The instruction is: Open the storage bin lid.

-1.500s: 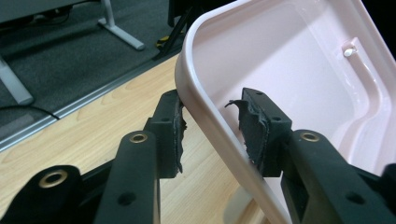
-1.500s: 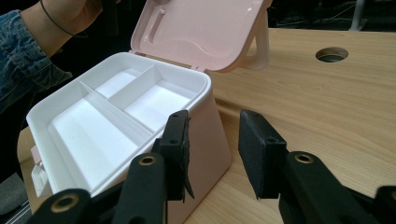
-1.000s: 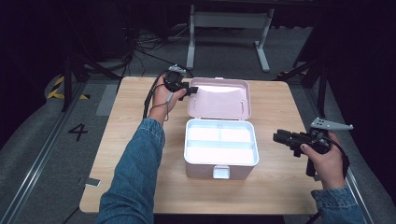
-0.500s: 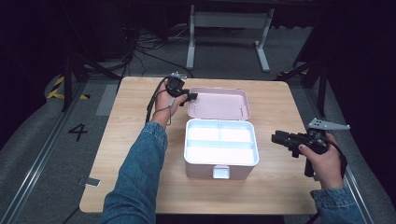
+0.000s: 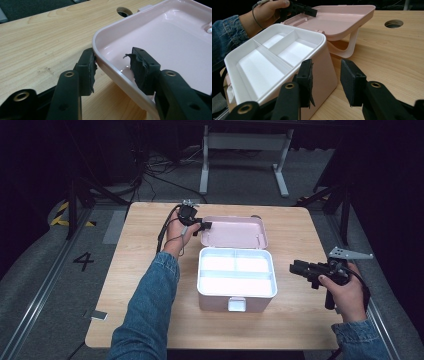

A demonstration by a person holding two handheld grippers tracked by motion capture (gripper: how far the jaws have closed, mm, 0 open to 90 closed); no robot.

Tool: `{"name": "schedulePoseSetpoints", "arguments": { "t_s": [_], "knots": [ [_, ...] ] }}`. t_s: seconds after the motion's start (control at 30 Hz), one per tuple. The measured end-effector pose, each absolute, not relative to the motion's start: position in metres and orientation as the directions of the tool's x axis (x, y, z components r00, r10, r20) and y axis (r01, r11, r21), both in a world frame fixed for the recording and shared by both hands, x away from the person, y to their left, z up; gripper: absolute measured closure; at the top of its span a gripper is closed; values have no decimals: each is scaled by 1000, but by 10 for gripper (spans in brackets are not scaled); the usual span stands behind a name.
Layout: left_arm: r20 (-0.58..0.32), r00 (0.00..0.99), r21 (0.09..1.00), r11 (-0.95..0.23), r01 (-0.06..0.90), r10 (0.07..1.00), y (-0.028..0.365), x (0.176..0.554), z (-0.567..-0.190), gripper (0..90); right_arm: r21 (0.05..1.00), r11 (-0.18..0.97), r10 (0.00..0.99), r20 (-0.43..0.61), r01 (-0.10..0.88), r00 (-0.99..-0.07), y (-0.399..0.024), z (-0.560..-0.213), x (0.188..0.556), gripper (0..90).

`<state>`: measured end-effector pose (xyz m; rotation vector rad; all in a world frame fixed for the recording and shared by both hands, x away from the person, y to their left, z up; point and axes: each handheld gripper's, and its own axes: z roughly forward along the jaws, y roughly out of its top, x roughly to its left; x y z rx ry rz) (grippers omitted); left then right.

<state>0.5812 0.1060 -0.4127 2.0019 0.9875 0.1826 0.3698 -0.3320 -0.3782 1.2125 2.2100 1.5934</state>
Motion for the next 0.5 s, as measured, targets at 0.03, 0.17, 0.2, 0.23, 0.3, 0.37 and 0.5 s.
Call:
{"name": "schedulePoseSetpoints", "arguments": {
  "t_s": [0.03, 0.17, 0.2, 0.23, 0.3, 0.37, 0.5],
  "knots": [
    [-227, 667, 758, -301, 579, 710, 106, 580, -412, 520, 851, 105, 685, 314, 515, -658, -332, -378, 370, 631],
    [-213, 670, 764, -306, 568, 711, 107, 580, -409, 486, 851, 105, 685, 313, 514, -658, -332, -379, 370, 629],
    [-212, 670, 764, -307, 568, 712, 107, 579, -408, 486, 851, 104, 685, 314, 514, -658, -332, -379, 370, 628],
    [-215, 668, 766, -302, 567, 712, 107, 579, -407, 487, 852, 103, 685, 314, 514, -658, -332, -379, 370, 628],
    [-200, 671, 768, -311, 559, 714, 109, 577, -403, 487, 850, 103, 686, 315, 516, -656, -332, -379, 370, 628],
    [-189, 676, 780, -309, 544, 713, 111, 576, -397, 486, 849, 103, 686, 317, 519, -655, -332, -379, 370, 628],
    [-174, 684, 797, -306, 520, 708, 115, 571, -382, 479, 849, 102, 684, 318, 518, -656, -331, -378, 370, 627]
  ]
}}
